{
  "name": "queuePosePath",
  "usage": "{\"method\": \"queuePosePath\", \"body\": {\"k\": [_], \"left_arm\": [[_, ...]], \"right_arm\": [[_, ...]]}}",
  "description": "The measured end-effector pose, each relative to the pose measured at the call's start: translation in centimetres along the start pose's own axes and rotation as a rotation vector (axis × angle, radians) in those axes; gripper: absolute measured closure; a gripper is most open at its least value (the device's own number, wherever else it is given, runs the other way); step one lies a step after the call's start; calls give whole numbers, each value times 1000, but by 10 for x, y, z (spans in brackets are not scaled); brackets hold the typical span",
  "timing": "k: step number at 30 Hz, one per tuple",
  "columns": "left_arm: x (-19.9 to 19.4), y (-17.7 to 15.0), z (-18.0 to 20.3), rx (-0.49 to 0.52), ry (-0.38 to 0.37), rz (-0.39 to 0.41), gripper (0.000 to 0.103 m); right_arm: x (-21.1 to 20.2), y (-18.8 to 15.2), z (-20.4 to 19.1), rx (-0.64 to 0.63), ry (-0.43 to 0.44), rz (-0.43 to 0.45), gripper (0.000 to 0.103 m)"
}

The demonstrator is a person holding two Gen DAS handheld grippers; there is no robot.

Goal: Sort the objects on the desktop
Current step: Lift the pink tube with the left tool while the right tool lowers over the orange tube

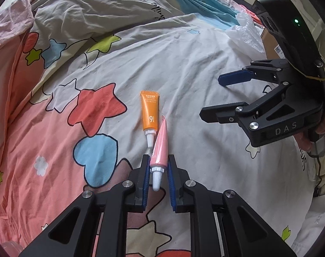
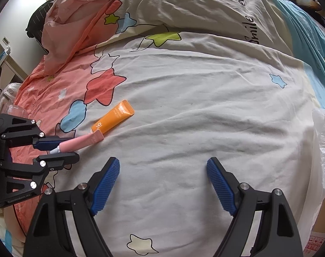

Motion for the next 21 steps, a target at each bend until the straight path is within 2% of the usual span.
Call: {"method": "queuePosePath", "body": {"k": [11, 17, 20, 21], "left_arm": [[-24, -28, 14, -21, -9, 6, 87], [-9, -43, 21, -20, -2, -43, 87], [-10, -41, 23, -11, 10, -27, 86], [-10, -40, 24, -10, 13, -21, 81]], "right_arm": [[6, 9, -17, -3, 16, 0, 22], [15, 17, -29, 12, 29, -11, 22], [19, 21, -35, 19, 36, -16, 22], [21, 22, -36, 21, 38, -19, 22]]}}
Point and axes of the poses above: each gripper's, at about its wrist camera, not at the fingertips, and x roughly the way its jaws point, z to its right, y to its top, the point moved 7 cm from there along x, roughly the way its jaws point, and after that the axes turned 10 degrees about z, right-handed, at the moved point
